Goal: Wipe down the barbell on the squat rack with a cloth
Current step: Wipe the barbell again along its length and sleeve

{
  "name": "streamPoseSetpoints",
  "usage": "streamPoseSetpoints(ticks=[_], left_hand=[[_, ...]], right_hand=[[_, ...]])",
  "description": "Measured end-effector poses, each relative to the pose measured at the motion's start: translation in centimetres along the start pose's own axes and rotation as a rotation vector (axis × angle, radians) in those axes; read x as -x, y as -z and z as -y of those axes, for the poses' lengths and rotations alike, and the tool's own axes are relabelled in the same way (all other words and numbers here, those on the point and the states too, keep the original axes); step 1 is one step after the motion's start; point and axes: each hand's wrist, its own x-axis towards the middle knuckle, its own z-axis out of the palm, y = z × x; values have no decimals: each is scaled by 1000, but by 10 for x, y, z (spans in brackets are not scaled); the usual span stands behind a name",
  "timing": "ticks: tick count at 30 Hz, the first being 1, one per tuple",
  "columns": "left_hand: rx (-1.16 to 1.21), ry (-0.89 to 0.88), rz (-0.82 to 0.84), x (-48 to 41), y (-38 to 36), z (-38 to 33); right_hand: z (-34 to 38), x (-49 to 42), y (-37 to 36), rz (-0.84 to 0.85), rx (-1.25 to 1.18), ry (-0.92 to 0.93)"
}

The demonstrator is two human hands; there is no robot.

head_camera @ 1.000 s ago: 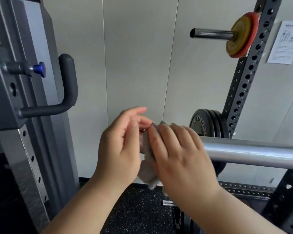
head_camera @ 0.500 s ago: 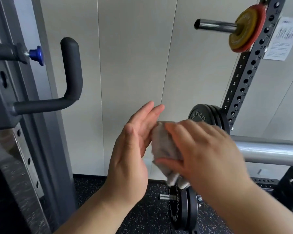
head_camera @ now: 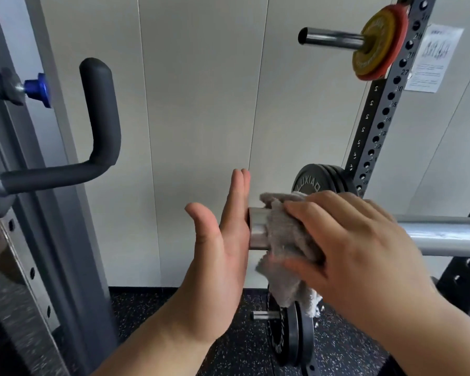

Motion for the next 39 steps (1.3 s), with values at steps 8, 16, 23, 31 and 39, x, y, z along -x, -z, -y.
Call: streamPoseSetpoints(ticks=[8,16,23,31,39], left_hand=[[-70,61,51,3,1,1],[-507,-66,67,8,11,-3],[-387,13,31,12,12,2],[-427,-17,-58,4,19,1],[-369,-13,-133,4,21,2]], right_hand=[[5,-22,6,113,61,-24],[-21,-19,22,179,26,-99],[4,-26,3,108,62,29],[-26,-28,27,225,-22,-144],[-10,-13,9,103,10,23]])
